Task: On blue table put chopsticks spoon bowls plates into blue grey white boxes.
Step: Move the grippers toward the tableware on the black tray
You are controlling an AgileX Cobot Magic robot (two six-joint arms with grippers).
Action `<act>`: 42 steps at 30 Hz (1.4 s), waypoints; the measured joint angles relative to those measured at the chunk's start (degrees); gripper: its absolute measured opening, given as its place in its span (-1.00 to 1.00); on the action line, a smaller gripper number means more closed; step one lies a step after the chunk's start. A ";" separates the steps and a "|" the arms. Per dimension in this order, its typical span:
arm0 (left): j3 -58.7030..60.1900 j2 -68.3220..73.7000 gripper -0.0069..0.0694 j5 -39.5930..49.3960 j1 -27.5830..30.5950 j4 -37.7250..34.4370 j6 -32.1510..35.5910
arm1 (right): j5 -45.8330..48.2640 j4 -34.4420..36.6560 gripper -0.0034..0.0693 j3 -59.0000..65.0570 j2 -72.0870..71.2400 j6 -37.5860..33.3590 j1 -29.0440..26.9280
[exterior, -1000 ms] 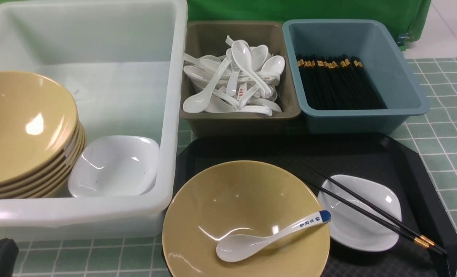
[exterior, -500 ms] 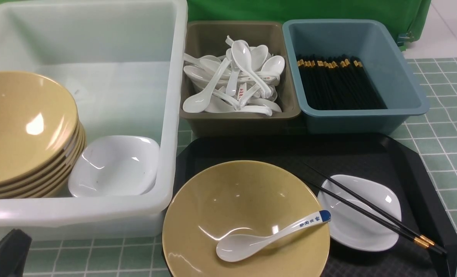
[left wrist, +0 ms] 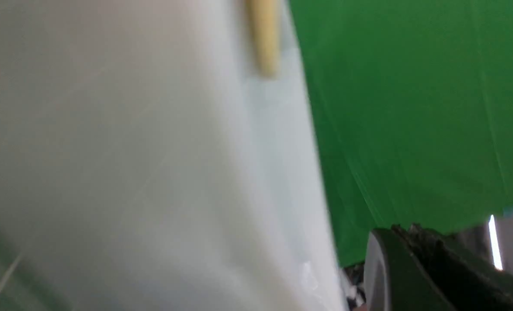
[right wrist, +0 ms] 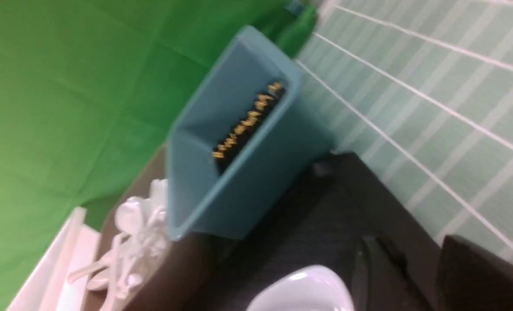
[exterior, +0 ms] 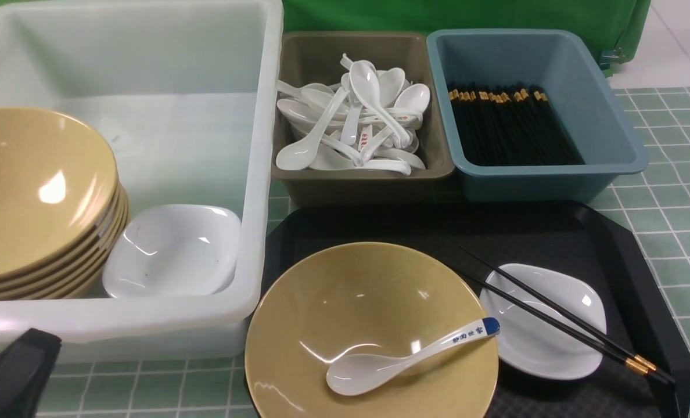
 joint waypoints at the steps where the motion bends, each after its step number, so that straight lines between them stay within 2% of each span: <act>1: -3.76 0.00 -0.80 1.70 -0.08 2.17 4.19 | 0.42 0.00 -0.27 -1.96 0.00 -3.51 1.15; 3: -11.91 2.50 -0.80 7.17 -0.12 8.01 10.23 | 3.90 -0.06 -0.39 -9.18 2.19 -12.97 4.26; 4: -15.35 4.97 -0.80 10.36 -0.12 11.08 11.46 | 6.70 -0.12 -0.49 -12.78 4.57 -18.79 5.53; 6: -20.22 10.19 -0.80 15.69 -0.14 15.82 12.45 | 9.91 -0.17 -0.62 -18.01 9.12 -24.90 7.25; 8: -27.95 17.82 -0.80 25.73 -0.14 24.19 13.31 | 16.81 -0.27 -0.77 -26.51 18.22 -35.41 9.62; 13: -40.47 32.64 -0.80 44.43 -0.26 37.05 15.65 | 32.74 -0.29 -0.81 -41.55 35.24 -52.50 12.04; 16: -45.75 39.88 -0.80 50.42 -1.93 41.72 19.11 | 43.95 -0.06 -0.81 -49.07 46.03 -62.66 12.33; 20: -50.30 47.07 -0.80 52.39 -10.59 43.13 23.25 | 51.25 2.14 -0.81 -55.27 56.55 -69.34 14.60; 23: -53.24 52.09 -0.80 52.67 -18.76 43.41 25.56 | 52.11 4.08 -0.81 -56.68 62.18 -73.07 17.61; 28: -58.00 60.21 -0.80 52.43 -29.56 43.77 26.50 | 51.84 4.62 -0.73 -56.80 69.79 -74.59 20.43; 29: -60.31 64.05 -0.80 51.54 -34.16 43.82 26.61 | 50.84 4.75 -0.59 -56.86 73.43 -74.85 20.87; 31: -61.29 65.81 -0.80 50.90 -36.15 43.82 26.65 | 50.49 4.75 -0.47 -57.04 74.90 -75.00 21.04; 32: -62.32 68.05 -0.80 49.87 -38.60 43.82 26.68 | 49.72 4.75 -0.26 -57.60 77.42 -75.22 21.15; 33: -62.43 68.33 -0.80 49.65 -38.90 43.76 26.72 | 49.41 4.75 -0.26 -57.60 77.79 -75.33 21.15; 34: -62.96 70.69 -0.80 48.24 -41.22 43.76 26.86 | 47.73 4.82 0.09 -58.37 80.94 -76.48 21.15; 35: -63.02 70.69 -0.80 48.11 -41.43 43.76 26.86 | 47.35 4.82 0.16 -58.49 81.63 -76.66 21.15; 37: -63.16 73.71 -0.80 47.09 -43.43 43.76 26.87 | 44.92 4.86 0.62 -59.48 86.22 -78.53 21.15; 40: -63.16 75.14 -0.80 46.92 -43.74 43.76 26.87 | 43.71 4.88 0.85 -60.35 89.61 -79.34 21.15; 42: -63.16 75.96 -0.80 46.79 -43.76 43.76 26.87 | 42.50 4.75 0.92 -61.10 92.70 -79.40 21.15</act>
